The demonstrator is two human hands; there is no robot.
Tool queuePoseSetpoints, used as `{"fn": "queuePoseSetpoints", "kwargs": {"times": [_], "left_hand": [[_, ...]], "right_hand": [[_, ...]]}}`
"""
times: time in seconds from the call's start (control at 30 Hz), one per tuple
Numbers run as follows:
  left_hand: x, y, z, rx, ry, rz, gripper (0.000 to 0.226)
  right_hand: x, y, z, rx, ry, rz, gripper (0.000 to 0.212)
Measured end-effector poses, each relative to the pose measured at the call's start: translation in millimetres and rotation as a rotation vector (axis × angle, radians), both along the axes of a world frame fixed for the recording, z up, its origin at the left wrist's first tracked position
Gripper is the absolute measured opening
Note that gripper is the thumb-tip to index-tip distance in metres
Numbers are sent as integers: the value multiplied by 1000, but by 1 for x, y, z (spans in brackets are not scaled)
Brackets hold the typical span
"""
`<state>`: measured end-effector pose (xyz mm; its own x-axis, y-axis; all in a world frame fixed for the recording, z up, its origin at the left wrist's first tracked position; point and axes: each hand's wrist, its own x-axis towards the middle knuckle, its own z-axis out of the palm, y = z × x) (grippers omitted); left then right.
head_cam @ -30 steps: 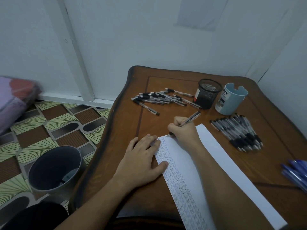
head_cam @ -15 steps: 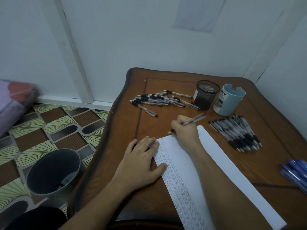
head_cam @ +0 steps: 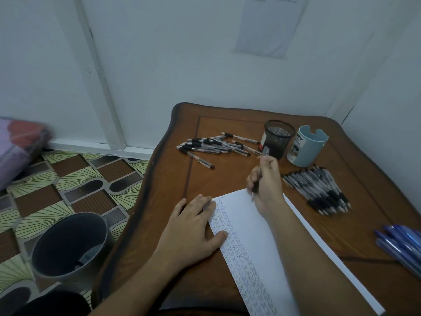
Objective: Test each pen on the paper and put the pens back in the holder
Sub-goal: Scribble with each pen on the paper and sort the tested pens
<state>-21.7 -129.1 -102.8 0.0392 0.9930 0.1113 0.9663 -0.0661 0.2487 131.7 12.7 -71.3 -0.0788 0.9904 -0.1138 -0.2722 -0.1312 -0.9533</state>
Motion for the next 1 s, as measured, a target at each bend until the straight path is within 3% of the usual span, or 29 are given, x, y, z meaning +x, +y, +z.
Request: {"fn": "queuePoseSetpoints", "kwargs": {"times": [0.13, 0.33, 0.4, 0.57, 0.63, 0.7, 0.77, 0.83, 0.9, 1.0], "left_hand": [[0, -1, 1, 3, 3, 0, 88], [0, -1, 2, -5, 2, 2, 91], [0, -1, 2, -7, 0, 3, 92], [0, -1, 3, 10, -20, -8, 93], [0, 0, 2, 29, -49, -9, 92], [-1, 0, 3, 29, -58, -15, 92], [-1, 0, 3, 26, -55, -17, 91], [-1, 0, 3, 25, -51, -18, 90], [-1, 0, 2, 31, -74, -12, 89], [-2, 0, 2, 32, -75, -18, 87]], "right_hand": [[17, 6, 9, -36, 161, -11, 13], [47, 17, 24, -73, -7, -37, 12], [58, 18, 24, -66, -300, -15, 12], [83, 24, 20, 138, -1333, -25, 15], [84, 24, 21, 164, -1613, 44, 20], [80, 23, 22, 236, -1765, 56, 23], [67, 21, 23, 361, -1733, 49, 24], [45, 19, 23, 427, -1480, 126, 23], [14, 18, 22, 389, -1231, 235, 19], [-33, 24, 12, 352, -1100, 311, 24]]}}
